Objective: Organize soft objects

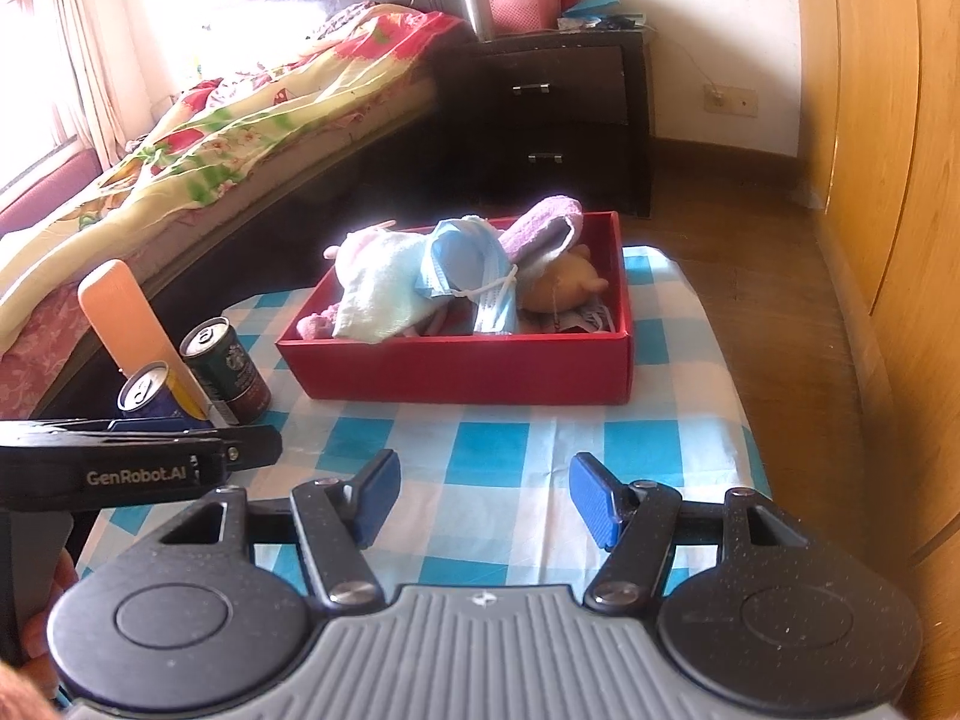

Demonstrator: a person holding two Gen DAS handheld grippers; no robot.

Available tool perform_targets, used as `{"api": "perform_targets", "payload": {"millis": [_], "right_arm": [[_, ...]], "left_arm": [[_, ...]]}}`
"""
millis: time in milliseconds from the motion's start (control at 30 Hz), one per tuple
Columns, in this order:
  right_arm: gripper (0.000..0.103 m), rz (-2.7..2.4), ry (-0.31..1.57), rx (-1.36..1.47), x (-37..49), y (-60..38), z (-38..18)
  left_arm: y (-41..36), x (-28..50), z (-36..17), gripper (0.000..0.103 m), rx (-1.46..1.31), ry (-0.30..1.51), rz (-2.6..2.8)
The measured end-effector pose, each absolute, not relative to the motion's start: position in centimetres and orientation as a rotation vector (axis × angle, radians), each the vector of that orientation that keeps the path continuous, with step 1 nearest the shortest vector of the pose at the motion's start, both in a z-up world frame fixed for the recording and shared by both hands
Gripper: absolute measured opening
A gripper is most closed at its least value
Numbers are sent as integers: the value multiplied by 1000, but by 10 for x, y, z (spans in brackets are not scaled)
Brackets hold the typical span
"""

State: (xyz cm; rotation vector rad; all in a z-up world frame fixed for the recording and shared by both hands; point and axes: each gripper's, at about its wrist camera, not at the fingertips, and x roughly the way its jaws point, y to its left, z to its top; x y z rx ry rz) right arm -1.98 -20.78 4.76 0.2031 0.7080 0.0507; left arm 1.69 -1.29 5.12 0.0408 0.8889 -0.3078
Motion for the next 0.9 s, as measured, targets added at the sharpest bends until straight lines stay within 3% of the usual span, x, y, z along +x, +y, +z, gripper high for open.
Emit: {"api": "perform_targets", "payload": {"millis": [900], "right_arm": [[45,-24,633,155,-19,-198,50]], "left_arm": [[-14,14,45,77,35,895,-291]]}}
